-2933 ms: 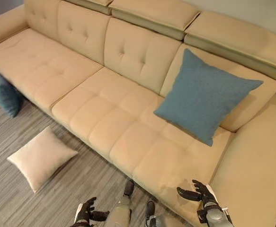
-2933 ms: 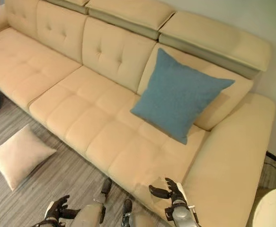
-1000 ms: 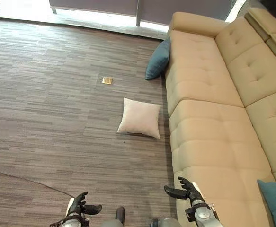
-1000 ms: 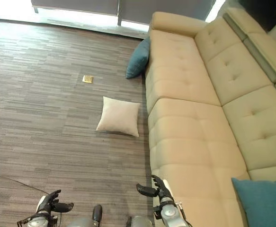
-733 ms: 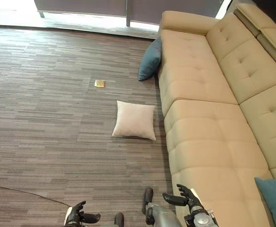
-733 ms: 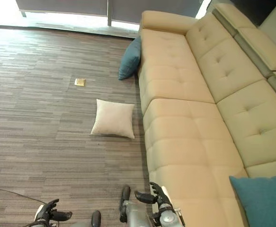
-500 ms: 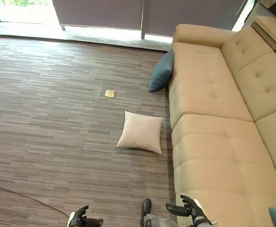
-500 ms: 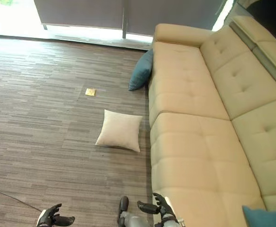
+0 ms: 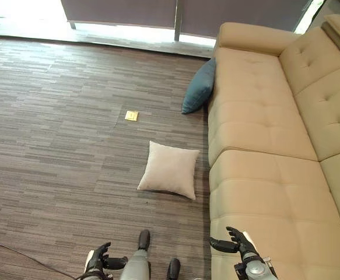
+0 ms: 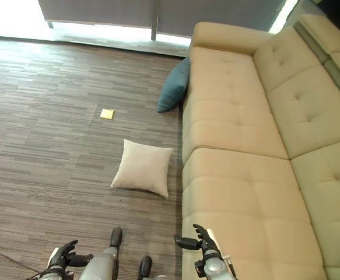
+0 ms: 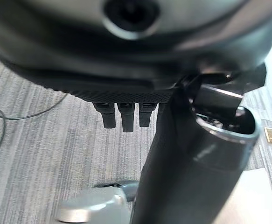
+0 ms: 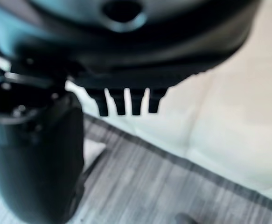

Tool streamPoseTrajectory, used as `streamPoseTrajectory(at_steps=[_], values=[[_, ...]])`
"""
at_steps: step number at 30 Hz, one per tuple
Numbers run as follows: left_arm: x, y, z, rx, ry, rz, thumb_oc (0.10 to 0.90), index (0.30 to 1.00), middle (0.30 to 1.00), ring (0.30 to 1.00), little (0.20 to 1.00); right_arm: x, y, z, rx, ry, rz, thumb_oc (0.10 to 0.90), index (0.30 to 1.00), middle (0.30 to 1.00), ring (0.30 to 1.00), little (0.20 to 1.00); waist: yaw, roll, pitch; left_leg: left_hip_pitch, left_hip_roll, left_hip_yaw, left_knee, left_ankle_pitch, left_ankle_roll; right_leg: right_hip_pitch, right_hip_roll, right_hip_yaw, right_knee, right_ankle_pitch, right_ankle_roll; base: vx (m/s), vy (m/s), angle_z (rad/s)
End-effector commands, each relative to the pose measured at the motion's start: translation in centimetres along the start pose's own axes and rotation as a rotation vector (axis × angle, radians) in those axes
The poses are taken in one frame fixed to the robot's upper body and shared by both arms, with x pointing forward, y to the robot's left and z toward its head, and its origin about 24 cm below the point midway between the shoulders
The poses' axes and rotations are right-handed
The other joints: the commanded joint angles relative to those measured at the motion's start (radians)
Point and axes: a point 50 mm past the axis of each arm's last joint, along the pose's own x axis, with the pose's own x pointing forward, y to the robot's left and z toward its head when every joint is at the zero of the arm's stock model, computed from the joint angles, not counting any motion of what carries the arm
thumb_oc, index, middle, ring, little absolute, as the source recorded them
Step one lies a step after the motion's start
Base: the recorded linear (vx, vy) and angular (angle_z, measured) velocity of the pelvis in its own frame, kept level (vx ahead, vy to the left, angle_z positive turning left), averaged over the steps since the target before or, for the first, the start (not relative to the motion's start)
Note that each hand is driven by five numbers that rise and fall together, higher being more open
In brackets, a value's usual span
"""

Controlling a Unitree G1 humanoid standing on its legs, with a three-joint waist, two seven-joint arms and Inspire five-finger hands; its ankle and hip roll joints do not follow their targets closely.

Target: Pick up all the scattered cushions and arrange them neatly on the sofa.

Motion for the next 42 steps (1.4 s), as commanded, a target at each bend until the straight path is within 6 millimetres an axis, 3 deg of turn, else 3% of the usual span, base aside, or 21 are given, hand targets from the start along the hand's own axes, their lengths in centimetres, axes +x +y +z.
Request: streamPoseTrajectory(at_steps=[1, 7, 8, 9, 13, 15, 17, 19, 21, 24, 25, 28, 29, 30, 35, 37, 38, 39, 40, 41, 42], values=[[0.0, 1.4, 0.4, 0.035, -0.039, 0.021, 0.8, 0.9, 0.9, 0.9, 0.9, 0.1, -0.8, 1.7, -0.003, -0.1, -0.041, 0.8, 0.9, 0.9, 0.9, 0.9, 0.009, -0.047, -0.056, -0.012, -0.039, -0.004, 0.115, -0.068, 0.056, -0.03, -0.08, 0.019, 0.134, -0.13, 0.122, 0.18, 0.118, -0.28], [0.2, 2.3, 0.7, 0.053, -0.046, 0.041, 0.8, 0.9, 0.9, 0.9, 0.9, 0.0, 0.2, 2.2, -0.017, -0.119, -0.003, 0.8, 0.9, 0.9, 0.9, 0.9, 0.021, -0.067, -0.069, 0.028, -0.063, 0.004, 0.163, -0.143, 0.104, -0.06, -0.128, 0.045, 0.281, -0.128, 0.166, 0.2, 0.191, -0.11], [0.2, 2.5, 0.9, 0.054, -0.053, 0.047, 0.8, 0.9, 0.9, 0.9, 0.9, 0.0, 0.3, 2.3, -0.019, -0.122, 0.004, 0.8, 0.9, 0.9, 0.9, 0.9, 0.02, -0.065, -0.067, 0.042, -0.067, 0.005, 0.167, -0.155, 0.116, -0.083, -0.139, 0.049, 0.34, -0.112, 0.175, 0.17, 0.271, -0.22], [0.2, 2.9, 1.3, 0.056, -0.068, 0.059, 0.8, 0.9, 0.9, 0.9, 0.9, 0.1, 0.5, 2.8, -0.023, -0.137, 0.012, 0.8, 0.9, 0.9, 0.9, 0.9, 0.01, -0.06, -0.054, 0.063, -0.078, 0.006, 0.174, -0.171, 0.14, -0.14, -0.16, 0.061, 0.46, -0.035, 0.189, 0.14, 0.262, -0.15], [0.3, 3.6, 1.5, 0.065, -0.073, 0.078, 0.8, 0.9, 0.9, 0.9, 0.9, 0.1, 0.8, 3.8, -0.016, -0.174, 0.02, 0.8, 0.9, 0.9, 0.9, 0.9, 0.003, -0.045, -0.041, 0.092, -0.07, 0.009, 0.175, -0.192, 0.154, -0.193, -0.181, 0.051, 0.564, 0.005, 0.19, 0.13, 0.146, -0.08], [0.2, 3.7, 1.3, 0.055, -0.068, 0.085, 0.8, 0.9, 0.9, 0.9, 0.9, 0.1, 0.9, 3.7, -0.021, -0.174, 0.02, 0.8, 0.9, 0.9, 0.9, 0.9, -0.004, -0.038, -0.044, 0.128, -0.065, 0.009, 0.164, -0.207, 0.156, -0.223, -0.193, 0.019, 0.551, -0.005, 0.175, 0.19, 0.082, -0.04], [0.2, 3.8, 1.0, 0.048, -0.053, 0.084, 0.8, 0.9, 0.9, 0.9, 0.9, 0.2, 0.8, 3.9, -0.03, -0.177, 0.026, 0.8, 0.9, 0.9, 0.9, 0.9, -0.013, -0.041, -0.046, 0.169, -0.065, 0.01, 0.14, -0.229, 0.152, -0.245, -0.179, -0.028, 0.441, -0.045, 0.166, 0.23, 0.026, -0.14], [0.1, 3.8, 0.7, 0.044, -0.043, 0.085, 0.8, 0.9, 0.9, 0.9, 0.9, 0.2, 0.8, 3.9, -0.033, -0.177, 0.025, 0.8, 0.9, 0.9, 0.9, 0.9, -0.018, -0.044, -0.043, 0.183, -0.068, 0.01, 0.136, -0.234, 0.15, -0.259, -0.166, -0.034, 0.389, -0.039, 0.166, 0.24, 0.015, -0.16], [0.2, 3.6, 0.4, 0.031, -0.025, 0.085, 0.8, 0.9, 0.9, 0.9, 0.9, 0.3, 0.4, 3.9, -0.045, -0.174, 0.021, 0.8, 0.9, 0.9, 0.9, 0.9, -0.043, -0.044, -0.029, 0.227, -0.078, -0.016, 0.115, -0.248, 0.143, -0.341, -0.138, -0.03, 0.29, 0.012, 0.179, 0.27, 0.015, -0.13], [0.3, 3.3, 0.6, 0.04, -0.033, 0.075, 0.8, 0.9, 0.9, 0.9, 0.9, 0.1, 0.2, 3.5, -0.038, -0.168, 0.015, 0.8, 0.9, 0.9, 0.9, 0.9, -0.059, -0.05, -0.023, 0.244, -0.09, -0.042, 0.121, -0.264, 0.135, -0.331, -0.122, -0.004, 0.239, 0.013, 0.186, 0.22, -0.042, 0.05], [0.2, 3.0, 0.6, 0.051, -0.038, 0.065, 0.8, 0.9, 0.9, 0.9, 0.9, -0.1, 0.2, 2.7, -0.03, -0.151, 0.016, 0.8, 0.9, 0.9, 0.9, 0.9, -0.064, -0.054, -0.028, 0.262, -0.093, -0.051, 0.124, -0.283, 0.125, -0.309, -0.105, 0.013, 0.232, 0.013, 0.166, 0.26, -0.069, 0.39], [0.2, 2.9, 0.4, 0.051, -0.033, 0.059, 0.8, 0.9, 0.9, 0.9, 0.9, -0.2, 0.2, 2.3, -0.031, -0.139, 0.017, 0.8, 0.9, 0.9, 0.9, 0.9, -0.067, -0.052, -0.037, 0.271, -0.085, -0.053, 0.127, -0.291, 0.115, -0.299, -0.105, 0.0, 0.229, 0.007, 0.159, 0.22, -0.087, 0.54], [0.1, 2.5, 0.3, 0.056, -0.031, 0.045, 0.8, 0.9, 0.9, 0.9, 0.9, -0.4, 0.3, 1.8, -0.019, -0.124, 0.014, 0.8, 0.9, 0.9, 0.9, 0.9, -0.072, -0.052, -0.045, 0.258, -0.062, -0.046, 0.18, -0.281, 0.077, -0.266, -0.101, -0.019, 0.204, -0.007, 0.14, 0.24, -0.19, 0.17], [0.1, 2.2, 0.6, 0.064, -0.046, 0.028, 0.8, 0.9, 0.9, 0.9, 0.9, -0.3, 0.0, 2.1, -0.001, -0.136, 0.002, 0.8, 0.9, 0.9, 0.9, 0.9, -0.07, -0.06, -0.029, 0.172, -0.032, -0.012, 0.359, -0.225, 0.045, -0.23, -0.102, -0.024, 0.186, -0.014, 0.119, 0.24, -0.189, 0.23], [0.3, 1.6, 1.4, 0.067, -0.067, 0.011, 0.8, 0.9, 0.9, 0.9, 0.9, -0.1, -0.9, 2.3, -0.002, -0.137, -0.024, 0.8, 0.9, 0.9, 0.9, 0.9, -0.051, -0.063, -0.001, 0.047, -0.002, 0.011, 0.539, -0.197, 0.054, -0.192, -0.09, -0.027, 0.176, -0.043, 0.083, 0.09, -0.077, 0.03], [0.3, 1.6, 1.5, 0.071, -0.065, 0.01, 0.8, 0.9, 0.9, 0.9, 0.9, -0.1, -1.1, 2.4, 0.005, -0.137, -0.029, 0.8, 0.9, 0.9, 0.9, 0.9, -0.047, -0.068, 0.0, 0.022, 0.004, 0.02, 0.479, -0.225, 0.065, -0.178, -0.096, -0.023, 0.174, -0.059, 0.088, 0.17, 0.02, 0.01], [0.4, 1.5, 1.7, 0.081, -0.07, 0.006, 0.8, 0.9, 0.9, 0.9, 0.9, 0.0, -1.3, 2.5, -0.001, -0.144, -0.034, 0.8, 0.9, 0.9, 0.9, 0.9, -0.049, -0.069, -0.005, 0.023, 0.005, 0.02, 0.39, -0.238, 0.063, -0.169, -0.1, -0.021, 0.17, -0.071, 0.096, 0.15, 0.054, 0.08], [0.4, 1.5, 1.7, 0.081, -0.07, 0.006, 0.8, 0.9, 0.9, 0.9, 0.9, 0.0, -1.3, 2.5, -0.001, -0.144, -0.034, 0.8, 0.9, 0.9, 0.9, 0.9, -0.049, -0.069, -0.005, 0.024, 0.005, 0.02, 0.39, -0.238, 0.063, -0.169, -0.101, -0.021, 0.17, -0.071, 0.096, 0.14, 0.073, 0.09], [0.4, 1.4, 1.8, 0.087, -0.073, 0.001, 0.8, 0.9, 0.9, 0.9, 0.9, 0.0, -1.5, 2.5, -0.008, -0.143, -0.039, 0.8, 0.9, 0.9, 0.9, 0.9, -0.05, -0.067, -0.007, 0.01, 0.006, 0.018, 0.338, -0.219, 0.057, -0.163, -0.101, -0.024, 0.167, -0.078, 0.099, 0.13, 0.116, 0.0], [0.5, 1.3, 2.2, 0.086, -0.087, 0.001, 0.8, 0.9, 0.9, 0.9, 0.9, 0.1, -1.8, 2.6, -0.012, -0.144, -0.051, 0.8, 0.9, 0.9, 0.9, 0.9, -0.043, -0.056, -0.005, -0.025, 0.006, 0.003, 0.252, -0.153, 0.042, -0.149, -0.09, -0.011, 0.167, -0.091, 0.1, 0.13, 0.115, 0.05], [0.5, 1.3, 2.2, 0.086, -0.087, 0.001, 0.8, 0.9, 0.9, 0.9, 0.9, 0.1, -1.8, 2.6, -0.011, -0.144, -0.051, 0.8, 0.9, 0.9, 0.9, 0.9, -0.043, -0.056, -0.005, -0.023, 0.005, 0.003, 0.248, -0.151, 0.042, -0.148, -0.091, -0.01, 0.168, -0.092, 0.1, 0.12, 0.121, 0.06]])
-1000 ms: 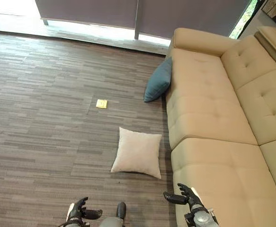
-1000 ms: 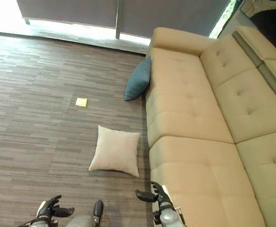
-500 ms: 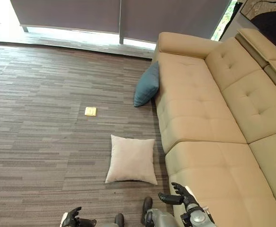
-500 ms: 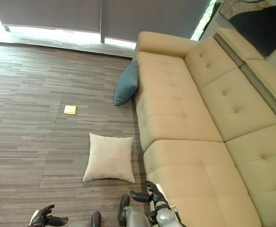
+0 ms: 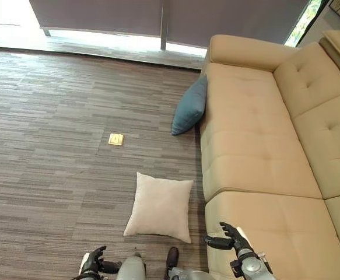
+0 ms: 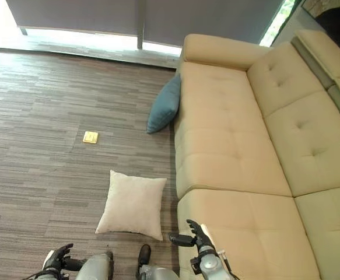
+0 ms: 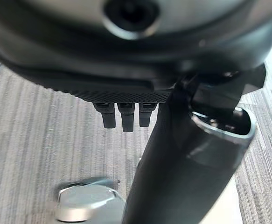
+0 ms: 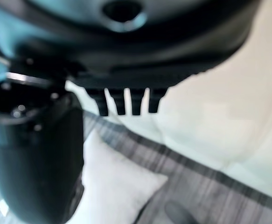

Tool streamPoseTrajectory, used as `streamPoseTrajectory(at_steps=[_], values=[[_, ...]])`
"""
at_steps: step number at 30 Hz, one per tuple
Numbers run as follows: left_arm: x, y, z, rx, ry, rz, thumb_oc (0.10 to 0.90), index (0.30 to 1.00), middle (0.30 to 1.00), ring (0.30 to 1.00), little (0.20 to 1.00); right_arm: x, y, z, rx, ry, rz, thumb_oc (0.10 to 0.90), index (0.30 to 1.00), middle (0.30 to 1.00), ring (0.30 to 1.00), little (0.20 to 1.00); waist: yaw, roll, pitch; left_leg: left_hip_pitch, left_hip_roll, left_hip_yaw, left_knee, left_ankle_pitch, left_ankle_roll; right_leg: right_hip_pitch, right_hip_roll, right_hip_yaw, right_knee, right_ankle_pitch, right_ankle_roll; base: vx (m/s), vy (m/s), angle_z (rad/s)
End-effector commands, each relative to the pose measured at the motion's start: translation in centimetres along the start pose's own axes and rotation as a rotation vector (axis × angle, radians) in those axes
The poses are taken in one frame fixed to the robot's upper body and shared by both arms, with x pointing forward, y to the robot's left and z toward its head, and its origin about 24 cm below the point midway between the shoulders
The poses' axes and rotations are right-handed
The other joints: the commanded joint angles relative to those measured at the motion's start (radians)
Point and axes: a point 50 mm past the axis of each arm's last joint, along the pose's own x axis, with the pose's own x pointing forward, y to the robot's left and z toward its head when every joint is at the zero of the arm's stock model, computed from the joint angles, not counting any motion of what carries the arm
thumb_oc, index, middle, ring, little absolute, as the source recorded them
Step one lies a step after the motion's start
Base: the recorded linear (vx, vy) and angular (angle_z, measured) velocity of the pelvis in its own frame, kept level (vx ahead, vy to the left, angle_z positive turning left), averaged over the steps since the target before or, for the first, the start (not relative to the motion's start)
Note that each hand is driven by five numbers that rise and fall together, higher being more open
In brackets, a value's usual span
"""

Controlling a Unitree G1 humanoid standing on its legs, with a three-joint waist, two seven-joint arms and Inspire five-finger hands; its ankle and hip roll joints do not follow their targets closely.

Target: Pick up all the scattered cushions and arrange them neatly on the sofa.

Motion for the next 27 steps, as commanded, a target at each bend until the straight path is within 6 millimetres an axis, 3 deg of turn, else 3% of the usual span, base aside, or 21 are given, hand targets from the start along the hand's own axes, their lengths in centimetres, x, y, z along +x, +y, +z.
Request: streamPoseTrajectory(at_steps=[1, 6, 10, 13, 17, 18, 19, 22, 23, 24, 27], values=[[-0.1, 0.0, 1.3, 0.038, -0.083, -0.011, 0.8, 0.9, 0.9, 0.9, 0.9, 0.0, -2.1, 1.2, 0.017, -0.082, -0.074, 0.8, 0.9, 0.9, 0.9, 0.9, 0.019, 0.002, -0.007, -0.006, -0.008, -0.016, -0.017, 0.057, 0.022, 0.025, -0.03, 0.031, 0.114, -0.159, 0.137, 0.07, 0.087, 0.09], [-0.2, 0.4, 0.0, 0.046, -0.036, 0.0, 0.8, 0.9, 0.9, 0.9, 0.9, 0.0, -1.2, 1.3, 0.001, -0.084, -0.044, 0.8, 0.9, 0.9, 0.9, 0.9, 0.016, -0.003, -0.033, 0.07, -0.032, -0.032, -0.061, 0.03, 0.05, 0.017, -0.057, 0.064, 0.175, -0.158, 0.167, 0.15, 0.239, -0.31], [-0.2, 1.0, 0.2, 0.044, -0.048, 0.017, 0.8, 0.9, 0.9, 0.9, 0.9, 0.1, -1.0, 2.0, 0.001, -0.107, -0.033, 0.8, 0.9, 0.9, 0.9, 0.9, 0.023, -0.01, -0.032, 0.083, -0.038, -0.01, -0.061, 0.016, 0.07, 0.002, -0.074, 0.078, 0.197, -0.149, 0.184, 0.04, 0.173, -0.14], [0.0, 2.2, 1.2, 0.017, -0.086, 0.054, 0.8, 0.9, 0.9, 0.9, 0.9, 0.3, -0.8, 3.6, 0.007, -0.165, -0.023, 0.8, 0.9, 0.9, 0.9, 0.9, 0.036, -0.016, -0.016, 0.076, -0.044, 0.005, -0.053, 0.004, 0.088, -0.028, -0.09, 0.09, 0.224, -0.141, 0.201, -0.04, 0.124, -0.13], [0.4, 3.8, 5.7, -0.078, -0.244, 0.117, 0.8, 0.9, 0.9, 0.9, 0.9, 1.0, -1.0, 8.4, 0.016, -0.308, -0.037, 0.8, 0.9, 0.9, 0.9, 0.9, 0.066, -0.02, 0.068, -0.014, -0.054, 0.013, 0.0, 0.0, 0.099, -0.119, -0.112, 0.093, 0.275, -0.125, 0.208, -0.15, 0.067, -0.2], [0.4, 3.8, 5.8, -0.078, -0.244, 0.117, 0.8, 0.9, 0.9, 0.9, 0.9, 1.0, -1.0, 8.4, 0.017, -0.309, -0.038, 0.8, 0.9, 0.9, 0.9, 0.9, 0.066, -0.02, 0.067, -0.017, -0.053, 0.013, 0.002, -0.001, 0.099, -0.121, -0.112, 0.093, 0.276, -0.126, 0.208, -0.2, 0.022, 0.01], [0.4, 4.0, 8.1, -0.131, -0.319, 0.135, 0.8, 0.9, 0.9, 0.9, 0.9, 1.3, -1.1, 10.9, 0.027, -0.379, -0.05, 0.8, 0.9, 0.9, 0.9, 0.9, 0.08, -0.015, 0.112, -0.069, -0.054, 0.009, 0.025, 0.004, 0.097, -0.168, -0.115, 0.096, 0.295, -0.117, 0.204, -0.21, 0.014, 0.02], [0.4, 4.1, 10.0, -0.172, -0.38, 0.146, 0.8, 0.9, 0.9, 0.9, 0.9, 1.5, -1.4, 13.2, 0.036, -0.435, -0.068, 0.8, 0.9, 0.9, 0.9, 0.9, 0.091, -0.008, 0.141, -0.116, -0.053, 0.007, 0.039, 0.012, 0.093, -0.215, -0.118, 0.097, 0.306, -0.11, 0.198, -0.15, 0.012, 0.0], [0.3, 4.0, 12.1, -0.199, -0.439, 0.146, 0.8, 0.9, 0.9, 0.9, 0.9, 1.5, -1.5, 15.3, 0.047, -0.485, -0.081, 0.8, 0.9, 0.9, 0.9, 0.9, 0.098, 0.001, 0.172, -0.168, -0.052, 0.006, 0.059, 0.019, 0.087, -0.262, -0.122, 0.098, 0.32, -0.107, 0.192, -0.15, 0.013, -0.06], [0.3, 4.0, 12.1, -0.199, -0.44, 0.146, 0.8, 0.9, 0.9, 0.9, 0.9, 1.5, -1.5, 15.3, 0.047, -0.485, -0.081, 0.8, 0.9, 0.9, 0.9, 0.9, 0.098, 0.001, 0.172, -0.17, -0.052, 0.006, 0.06, 0.019, 0.087, -0.263, -0.122, 0.099, 0.321, -0.107, 0.192, -0.15, 0.005, -0.04], [-0.3, 3.7, 16.2, -0.275, -0.566, 0.147, 0.8, 0.9, 0.9, 0.9, 0.9, 1.4, -2.2, 19.0, 0.044, -0.572, -0.116, 0.8, 0.9, 0.9, 0.9, 0.9, 0.102, 0.015, 0.23, -0.287, -0.048, 0.006, 0.098, 0.036, 0.078, -0.388, -0.118, 0.103, 0.361, -0.101, 0.177, -0.17, -0.02, -0.02]])
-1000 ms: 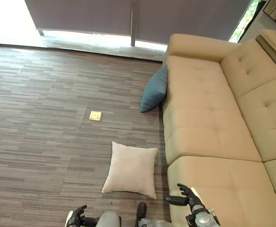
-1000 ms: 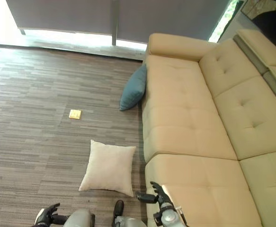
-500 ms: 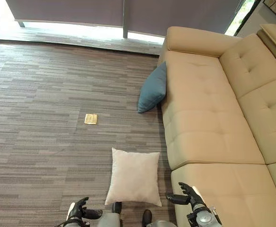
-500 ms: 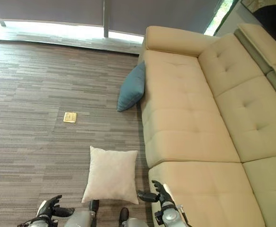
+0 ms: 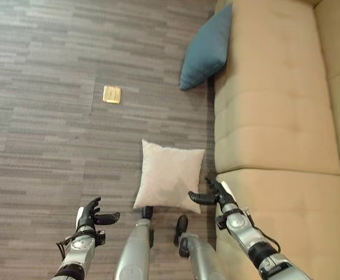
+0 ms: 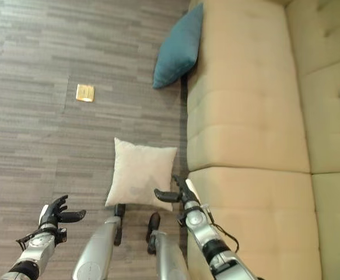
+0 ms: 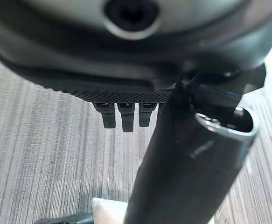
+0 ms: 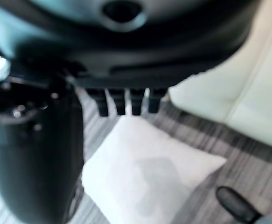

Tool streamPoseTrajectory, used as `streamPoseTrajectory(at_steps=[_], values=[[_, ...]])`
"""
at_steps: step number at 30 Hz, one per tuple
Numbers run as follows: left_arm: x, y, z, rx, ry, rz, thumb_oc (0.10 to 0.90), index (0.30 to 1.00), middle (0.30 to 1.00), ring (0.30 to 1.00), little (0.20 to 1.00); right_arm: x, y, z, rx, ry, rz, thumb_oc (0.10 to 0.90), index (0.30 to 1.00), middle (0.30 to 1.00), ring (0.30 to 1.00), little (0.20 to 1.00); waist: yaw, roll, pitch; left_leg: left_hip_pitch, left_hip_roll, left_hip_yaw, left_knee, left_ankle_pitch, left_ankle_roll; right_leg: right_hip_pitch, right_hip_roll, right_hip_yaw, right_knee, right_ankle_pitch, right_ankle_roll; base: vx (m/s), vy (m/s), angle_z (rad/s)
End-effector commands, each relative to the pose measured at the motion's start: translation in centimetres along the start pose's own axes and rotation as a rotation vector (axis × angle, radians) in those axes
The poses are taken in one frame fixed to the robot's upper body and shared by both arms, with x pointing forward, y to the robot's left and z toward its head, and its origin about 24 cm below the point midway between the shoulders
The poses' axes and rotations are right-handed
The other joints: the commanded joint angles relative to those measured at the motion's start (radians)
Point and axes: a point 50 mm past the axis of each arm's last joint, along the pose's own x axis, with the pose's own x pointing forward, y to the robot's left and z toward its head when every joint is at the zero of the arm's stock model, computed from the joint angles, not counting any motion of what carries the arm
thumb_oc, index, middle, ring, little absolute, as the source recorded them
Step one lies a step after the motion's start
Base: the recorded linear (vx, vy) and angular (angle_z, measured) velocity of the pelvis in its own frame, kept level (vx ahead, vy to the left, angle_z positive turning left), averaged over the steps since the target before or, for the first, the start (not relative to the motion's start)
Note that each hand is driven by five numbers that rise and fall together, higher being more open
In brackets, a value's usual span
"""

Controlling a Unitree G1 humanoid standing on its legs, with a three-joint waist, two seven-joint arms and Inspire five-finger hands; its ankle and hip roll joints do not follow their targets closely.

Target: Pick up all the scattered cushions and arrange them neatly on the sofa.

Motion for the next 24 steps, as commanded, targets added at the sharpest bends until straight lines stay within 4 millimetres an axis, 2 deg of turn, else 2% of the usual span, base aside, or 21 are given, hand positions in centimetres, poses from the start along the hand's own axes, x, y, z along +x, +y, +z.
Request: streamPoseTrajectory(at_steps=[1, 3, 4, 5, 6, 7, 8, 10, 11, 13, 14, 16, 17, 18, 19, 20, 22, 23, 24], values=[[0.5, 0.5, 4.5, -0.106, -0.198, 0.061, 0.8, 0.9, 0.9, 0.9, 0.9, 0.7, -1.3, 4.2, 0.037, -0.17, -0.089, 0.8, 0.9, 0.9, 0.9, 0.9, 0.003, 0.012, -0.001, -0.125, 0.005, -0.055, 0.104, -0.109, -0.024, -0.102, -0.029, 0.012, 0.0, 0.067, 0.016, -0.13, -0.046, 0.02], [0.9, 0.2, 6.6, -0.144, -0.256, 0.065, 0.8, 0.9, 0.9, 0.9, 0.9, 1.4, -2.5, 5.8, 0.032, -0.198, -0.14, 0.8, 0.9, 0.9, 0.9, 0.9, -0.004, 0.015, 0.02, -0.192, 0.003, -0.053, 0.118, -0.1, -0.028, -0.175, -0.025, 0.015, 0.016, 0.067, 0.01, -0.11, -0.048, 0.05], [1.1, 0.1, 7.8, -0.153, -0.29, 0.07, 0.8, 0.9, 0.9, 0.9, 0.9, 1.8, -3.1, 6.8, 0.03, -0.215, -0.168, 0.8, 0.9, 0.9, 0.9, 0.9, -0.006, 0.019, 0.031, -0.222, 0.006, -0.058, 0.136, -0.127, -0.033, -0.21, -0.02, 0.015, 0.043, 0.04, 0.013, -0.06, -0.053, 0.05], [1.2, -0.1, 9.0, -0.166, -0.321, 0.069, 0.8, 0.9, 0.9, 0.9, 0.9, 2.1, -3.8, 7.7, 0.031, -0.233, -0.197, 0.8, 0.9, 0.9, 0.9, 0.9, -0.011, 0.021, 0.039, -0.258, 0.009, -0.059, 0.138, -0.12, -0.034, -0.253, -0.019, 0.011, 0.055, 0.041, 0.011, -0.01, -0.054, 0.02], [1.2, -0.1, 9.0, -0.166, -0.321, 0.069, 0.8, 0.9, 0.9, 0.9, 0.9, 2.1, -3.8, 7.7, 0.031, -0.234, -0.197, 0.8, 0.9, 0.9, 0.9, 0.9, -0.011, 0.021, 0.038, -0.259, 0.009, -0.059, 0.139, -0.121, -0.034, -0.254, -0.019, 0.011, 0.055, 0.04, 0.011, -0.1, -0.075, 0.02], [1.5, -0.2, 11.3, -0.182, -0.379, 0.073, 0.8, 0.9, 0.9, 0.9, 0.9, 2.5, -4.9, 9.3, 0.054, -0.258, -0.254, 0.8, 0.9, 0.9, 0.9, 0.9, -0.023, 0.023, 0.052, -0.327, 0.006, -0.064, 0.138, -0.103, -0.036, -0.323, -0.018, 0.009, 0.065, 0.04, 0.012, -0.06, -0.058, 0.02], [1.5, -0.2, 11.4, -0.182, -0.38, 0.073, 0.8, 0.9, 0.9, 0.9, 0.9, 2.6, -4.9, 9.3, 0.055, -0.259, -0.254, 0.8, 0.9, 0.9, 0.9, 0.9, -0.024, 0.023, 0.05, -0.331, 0.006, -0.064, 0.139, -0.102, -0.036, -0.327, -0.018, 0.008, 0.066, 0.04, 0.012, -0.1, -0.091, 0.03], [1.4, -0.6, 14.1, -0.21, -0.457, 0.069, 0.8, 0.9, 0.9, 0.9, 0.9, 2.9, -5.9, 10.8, 0.112, -0.281, -0.299, 0.8, 0.9, 0.9, 0.9, 0.9, -0.036, 0.027, 0.061, -0.4, 0.006, -0.068, 0.139, -0.089, -0.038, -0.411, -0.019, 0.006, 0.094, 0.041, 0.012, -0.05, -0.079, 0.05], [1.3, -0.8, 15.9, -0.221, -0.505, 0.061, 0.8, 0.9, 0.9, 0.9, 0.9, 3.1, -7.0, 11.7, 0.162, -0.289, -0.348, 0.8, 0.9, 0.9, 0.9, 0.9, -0.047, 0.033, 0.062, -0.461, 0.007, -0.074, 0.126, -0.07, -0.039, -0.48, -0.017, 0.006, 0.103, 0.041, 0.013, -0.03, -0.075, 0.05], [1.3, -0.8, 16.0, -0.222, -0.507, 0.061, 0.8, 0.9, 0.9, 0.9, 0.9, 3.1, -7.1, 11.8, 0.163, -0.291, -0.349, 0.8, 0.9, 0.9, 0.9, 0.9, -0.048, 0.033, 0.062, -0.465, 0.006, -0.074, 0.128, -0.07, -0.039, -0.485, -0.018, 0.006, 0.105, 0.041, 0.013, -0.01, -0.047, 0.04], [1.1, -1.2, 17.8, -0.227, -0.555, 0.053, 0.8, 0.9, 0.9, 0.9, 0.9, 3.3, -8.0, 12.7, 0.205, -0.302, -0.384, 0.8, 0.9, 0.9, 0.9, 0.9, -0.059, 0.04, 0.063, -0.519, 0.008, -0.076, 0.113, -0.055, -0.041, -0.546, -0.016, 0.005, 0.112, 0.039, 0.013, 0.01, -0.09, 0.06], [0.8, -1.3, 19.7, -0.225, -0.608, 0.045, 0.8, 0.9, 0.9, 0.9, 0.9, 3.4, -9.3, 13.6, 0.237, -0.31, -0.421, 0.8, 0.9, 0.9, 0.9, 0.9, -0.069, 0.048, 0.063, -0.577, 0.01, -0.081, 0.107, -0.039, -0.053, -0.608, -0.016, -0.001, 0.129, 0.034, 0.015, 0.01, -0.137, 0.1], [0.4, -1.2, 21.9, -0.227, -0.671, 0.046, 0.8, 0.9, 0.9, 0.9, 0.9, 3.4, -10.5, 14.9, 0.252, -0.337, -0.453, 0.8, 0.9, 0.9, 0.9, 0.9, -0.078, 0.049, 0.063, -0.63, 0.014, -0.09, 0.107, -0.029, -0.057, -0.663, -0.017, -0.005, 0.143, 0.032, 0.016, 0.0, -0.147, 0.13], [0.1, -1.1, 23.1, -0.229, -0.702, 0.048, 0.8, 0.9, 0.9, 0.9, 0.9, 3.4, -11.2, 15.7, 0.257, -0.351, -0.473, 0.8, 0.9, 0.9, 0.9, 0.9, -0.081, 0.052, 0.063, -0.661, 0.011, -0.096, 0.109, -0.025, -0.06, -0.697, -0.016, -0.003, 0.154, 0.028, 0.016, 0.0, -0.153, 0.13], [-0.1, -1.1, 24.1, -0.233, -0.728, 0.049, 0.8, 0.9, 0.9, 0.9, 0.9, 3.4, -11.6, 16.1, 0.261, -0.355, -0.481, 0.8, 0.9, 0.9, 0.9, 0.9, -0.084, 0.05, 0.063, -0.681, 0.013, -0.1, 0.112, -0.025, -0.061, -0.716, -0.014, -0.003, 0.161, 0.025, 0.015, 0.01, -0.082, 0.16], [-0.1, -1.1, 24.2, -0.234, -0.73, 0.049, 0.8, 0.9, 0.9, 0.9, 0.9, 3.4, -11.7, 16.2, 0.262, -0.357, -0.481, 0.8, 0.9, 0.9, 0.9, 0.9, -0.085, 0.05, 0.063, -0.685, 0.012, -0.101, 0.114, -0.025, -0.061, -0.719, -0.015, -0.003, 0.163, 0.025, 0.015, 0.01, -0.075, 0.19], [-0.6, -0.6, 26.3, -0.235, -0.784, 0.062, 0.8, 0.9, 0.9, 0.9, 0.9, 3.3, -12.7, 17.5, 0.266, -0.379, -0.503, 0.8, 0.9, 0.9, 0.9, 0.9, -0.092, 0.047, 0.063, -0.752, 0.011, -0.109, 0.15, -0.029, -0.061, -0.785, -0.012, -0.002, 0.203, 0.014, 0.013, 0.02, -0.089, 0.17], [-0.6, -0.6, 26.3, -0.235, -0.785, 0.062, 0.8, 0.9, 0.9, 0.9, 0.9, 3.3, -12.7, 17.6, 0.266, -0.38, -0.503, 0.8, 0.9, 0.9, 0.9, 0.9, -0.092, 0.047, 0.063, -0.753, 0.011, -0.109, 0.151, -0.03, -0.061, -0.787, -0.012, -0.002, 0.204, 0.013, 0.013, 0.05, -0.131, 0.1], [-1.4, -0.6, 28.8, -0.228, -0.846, 0.058, 0.8, 0.9, 0.9, 0.9, 0.9, 3.2, -13.6, 18.9, 0.285, -0.398, -0.525, 0.8, 0.9, 0.9, 0.9, 0.9, -0.1, 0.045, 0.063, -0.826, 0.008, -0.124, 0.218, -0.04, -0.059, -0.851, -0.003, 0.0, 0.264, -0.003, 0.003, 0.04, -0.082, 0.07]])
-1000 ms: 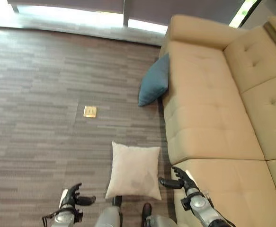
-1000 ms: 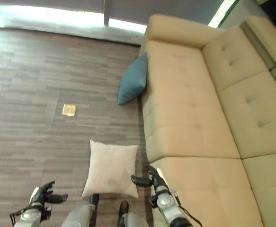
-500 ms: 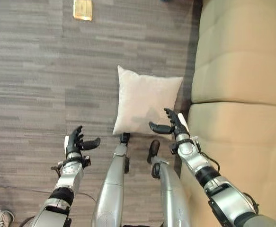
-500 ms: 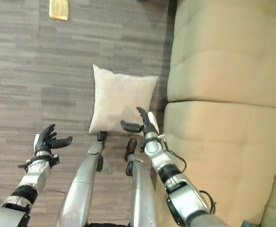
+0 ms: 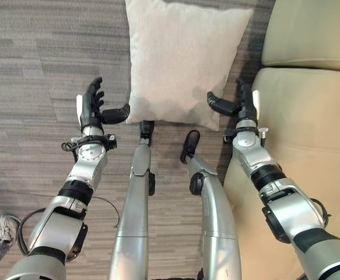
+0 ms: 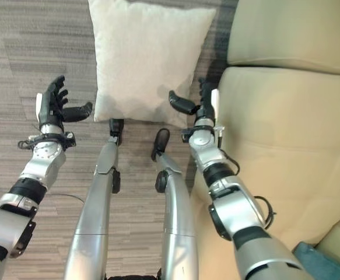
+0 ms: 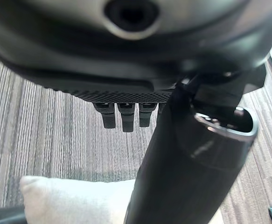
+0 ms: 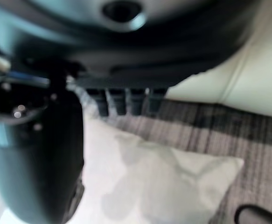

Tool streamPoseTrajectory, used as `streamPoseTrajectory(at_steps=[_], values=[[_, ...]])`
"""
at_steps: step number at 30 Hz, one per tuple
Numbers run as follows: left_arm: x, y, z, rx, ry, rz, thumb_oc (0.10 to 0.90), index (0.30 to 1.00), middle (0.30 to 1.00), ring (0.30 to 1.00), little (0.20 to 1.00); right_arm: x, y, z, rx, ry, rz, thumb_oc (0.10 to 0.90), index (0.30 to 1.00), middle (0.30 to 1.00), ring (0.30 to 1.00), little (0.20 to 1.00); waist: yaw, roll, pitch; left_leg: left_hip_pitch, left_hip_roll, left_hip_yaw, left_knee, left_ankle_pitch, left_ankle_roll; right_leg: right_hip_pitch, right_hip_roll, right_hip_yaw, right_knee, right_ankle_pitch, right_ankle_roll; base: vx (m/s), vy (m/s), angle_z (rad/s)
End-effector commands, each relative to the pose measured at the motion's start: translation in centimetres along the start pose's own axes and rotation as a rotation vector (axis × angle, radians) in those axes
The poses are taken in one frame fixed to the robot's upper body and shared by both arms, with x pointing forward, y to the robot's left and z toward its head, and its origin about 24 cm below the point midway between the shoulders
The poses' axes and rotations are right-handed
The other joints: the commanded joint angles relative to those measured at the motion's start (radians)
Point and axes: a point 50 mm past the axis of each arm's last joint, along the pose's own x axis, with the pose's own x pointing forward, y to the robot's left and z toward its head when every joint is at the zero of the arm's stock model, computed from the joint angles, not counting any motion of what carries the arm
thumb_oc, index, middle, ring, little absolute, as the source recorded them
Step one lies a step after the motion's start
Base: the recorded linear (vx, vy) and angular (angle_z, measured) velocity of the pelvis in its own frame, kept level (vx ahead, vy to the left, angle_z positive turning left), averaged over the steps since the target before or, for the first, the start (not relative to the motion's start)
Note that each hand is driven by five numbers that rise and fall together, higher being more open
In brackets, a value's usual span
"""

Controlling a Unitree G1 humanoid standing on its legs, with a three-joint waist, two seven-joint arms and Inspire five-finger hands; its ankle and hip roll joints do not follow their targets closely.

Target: Pick up all the scattered cushions and arrange them neatly on the sofa.

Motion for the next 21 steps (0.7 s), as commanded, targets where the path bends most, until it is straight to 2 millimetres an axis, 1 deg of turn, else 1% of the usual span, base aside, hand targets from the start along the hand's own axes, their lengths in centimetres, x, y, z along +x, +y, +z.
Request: streamPoseTrajectory(at_steps=[1, 2, 4, 5, 6, 9, 10, 11, 12, 13, 14, 16, 17, 19, 20, 21], values=[[0.7, 1.7, 2.6, -0.023, -0.115, 0.072, 0.8, 0.9, 0.9, 0.9, 0.9, 0.5, -1.9, 0.5, 0.032, -0.029, -0.083, 0.8, 0.9, 0.9, 0.9, 0.9, -0.004, 0.036, -0.027, -0.086, -0.007, -0.055, 0.176, -0.196, 0.002, -0.007, -0.001, 0.053, -0.058, 0.021, 0.089, 0.07, -0.151, 0.08], [1.2, 1.3, 4.2, -0.023, -0.159, 0.06, 0.8, 0.9, 0.9, 0.9, 0.9, 0.9, -2.2, 1.3, 0.048, -0.036, -0.1, 0.8, 0.9, 0.9, 0.9, 0.9, -0.005, 0.039, -0.027, -0.129, -0.012, -0.063, 0.223, -0.207, 0.004, -0.048, 0.005, 0.051, -0.013, 0.001, 0.082, 0.05, -0.095, 0.08], [1.7, 1.0, 5.7, -0.025, -0.202, 0.06, 0.8, 0.9, 0.9, 0.9, 0.9, 1.3, -2.6, 2.0, 0.052, -0.042, -0.11, 0.8, 0.9, 0.9, 0.9, 0.9, -0.003, 0.042, -0.027, -0.182, -0.018, -0.071, 0.28, -0.221, 0.005, -0.098, 0.007, 0.047, 0.042, -0.016, 0.077, 0.06, -0.089, 0.12], [1.7, 1.0, 5.8, -0.026, -0.204, 0.061, 0.8, 0.9, 0.9, 0.9, 0.9, 1.3, -2.6, 2.1, 0.053, -0.043, -0.111, 0.8, 0.9, 0.9, 0.9, 0.9, -0.004, 0.042, -0.027, -0.188, -0.018, -0.071, 0.285, -0.223, 0.005, -0.102, 0.007, 0.047, 0.047, -0.019, 0.077, 0.08, -0.099, 0.11], [1.9, 0.5, 7.1, -0.027, -0.239, 0.054, 0.8, 0.9, 0.9, 0.9, 0.9, 1.6, -2.8, 3.0, 0.056, -0.06, -0.112, 0.8, 0.9, 0.9, 0.9, 0.9, -0.005, 0.044, -0.027, -0.24, -0.027, -0.08, 0.339, -0.235, 0.004, -0.154, 0.01, 0.045, 0.104, -0.036, 0.073, 0.07, -0.109, 0.08], [2.4, 0.2, 8.7, -0.026, -0.276, 0.061, 0.8, 0.9, 0.9, 0.9, 0.9, 1.8, -2.4, 4.4, 0.053, -0.089, -0.099, 0.8, 0.9, 0.9, 0.9, 0.9, -0.007, 0.038, -0.027, -0.3, -0.034, -0.092, 0.4, -0.247, 0.003, -0.215, 0.009, 0.039, 0.175, -0.061, 0.064, 0.07, -0.085, 0.1], [2.4, 0.2, 8.8, -0.027, -0.278, 0.061, 0.8, 0.9, 0.9, 0.9, 0.9, 1.9, -2.4, 4.5, 0.054, -0.091, -0.1, 0.8, 0.9, 0.9, 0.9, 0.9, -0.007, 0.038, -0.027, -0.306, -0.035, -0.092, 0.405, -0.249, 0.003, -0.221, 0.008, 0.038, 0.18, -0.063, 0.064, 0.07, -0.079, 0.06], [2.7, -0.4, 9.8, -0.026, -0.298, 0.05, 0.8, 0.9, 0.9, 0.9, 0.9, 2.1, -2.0, 5.8, 0.044, -0.122, -0.088, 0.8, 0.9, 0.9, 0.9, 0.9, -0.007, 0.033, -0.027, -0.336, -0.039, -0.103, 0.426, -0.251, 0.001, -0.25, 0.006, 0.038, 0.205, -0.074, 0.061, 0.07, -0.073, 0.05], [2.9, -0.6, 10.5, -0.024, -0.309, 0.049, 0.8, 0.9, 0.9, 0.9, 0.9, 2.1, -1.7, 6.4, 0.039, -0.132, -0.08, 0.8, 0.9, 0.9, 0.9, 0.9, -0.009, 0.031, -0.027, -0.36, -0.042, -0.105, 0.442, -0.253, 0.001, -0.276, 0.004, 0.037, 0.224, -0.078, 0.061, 0.07, -0.095, 0.03], [3.0, -1.0, 10.7, -0.02, -0.311, 0.04, 0.8, 0.9, 0.9, 0.9, 0.9, 2.1, -1.2, 7.1, 0.035, -0.149, -0.07, 0.8, 0.9, 0.9, 0.9, 0.9, -0.008, 0.03, -0.027, -0.37, -0.046, -0.107, 0.446, -0.253, 0.0, -0.287, 0.004, 0.04, 0.226, -0.08, 0.058, 0.04, -0.05, 0.02], [3.1, -1.0, 10.8, -0.02, -0.312, 0.04, 0.8, 0.9, 0.9, 0.9, 0.9, 2.1, -1.2, 7.1, 0.036, -0.15, -0.07, 0.8, 0.9, 0.9, 0.9, 0.9, -0.008, 0.03, -0.027, -0.371, -0.046, -0.107, 0.446, -0.254, 0.0, -0.288, 0.003, 0.04, 0.227, -0.081, 0.058, 0.03, -0.068, 0.02], [3.3, -2.5, 11.8, -0.023, -0.32, 0.011, 0.8, 0.9, 0.9, 0.9, 0.9, 1.9, 0.5, 8.2, 0.049, -0.163, -0.027, 0.8, 0.9, 0.9, 0.9, 0.9, -0.014, 0.02, -0.027, -0.372, -0.052, -0.112, 0.424, -0.252, 0.0, -0.303, -0.006, 0.042, 0.24, -0.093, 0.052, 0.03, -0.071, 0.05], [3.3, -2.5, 11.9, -0.024, -0.321, 0.011, 0.8, 0.9, 0.9, 0.9, 0.9, 1.9, 0.5, 8.2, 0.05, -0.164, -0.027, 0.8, 0.9, 0.9, 0.9, 0.9, -0.014, 0.02, -0.027, -0.372, -0.053, -0.112, 0.422, -0.251, 0.0, -0.304, -0.007, 0.042, 0.24, -0.093, 0.052, 0.02, -0.04, 0.06], [3.1, -4.0, 12.4, -0.025, -0.329, -0.02, 0.8, 0.9, 0.9, 0.9, 0.9, 1.5, 1.9, 9.0, 0.09, -0.175, 0.01, 0.8, 0.9, 0.9, 0.9, 0.9, -0.016, 0.018, -0.027, -0.373, -0.059, -0.115, 0.409, -0.248, 0.0, -0.312, -0.008, 0.047, 0.243, -0.094, 0.051, 0.01, -0.053, 0.04], [3.0, -5.0, 12.7, -0.023, -0.33, -0.042, 0.8, 0.9, 0.9, 0.9, 0.9, 1.2, 2.6, 9.5, 0.113, -0.183, 0.028, 0.8, 0.9, 0.9, 0.9, 0.9, -0.017, 0.021, -0.027, -0.373, -0.063, -0.113, 0.4, -0.242, -0.006, -0.315, -0.012, 0.047, 0.243, -0.098, 0.051, 0.0, -0.086, 0.04], [2.7, -7.0, 13.2, -0.028, -0.336, -0.083, 0.8, 0.9, 0.9, 0.9, 0.9, 0.6, 4.3, 10.4, 0.156, -0.201, 0.076, 0.8, 0.9, 0.9, 0.9, 0.9, -0.02, 0.021, -0.027, -0.373, -0.066, -0.117, 0.384, -0.237, -0.009, -0.315, -0.015, 0.049, 0.237, -0.099, 0.05, -0.01, -0.068, 0.04]])
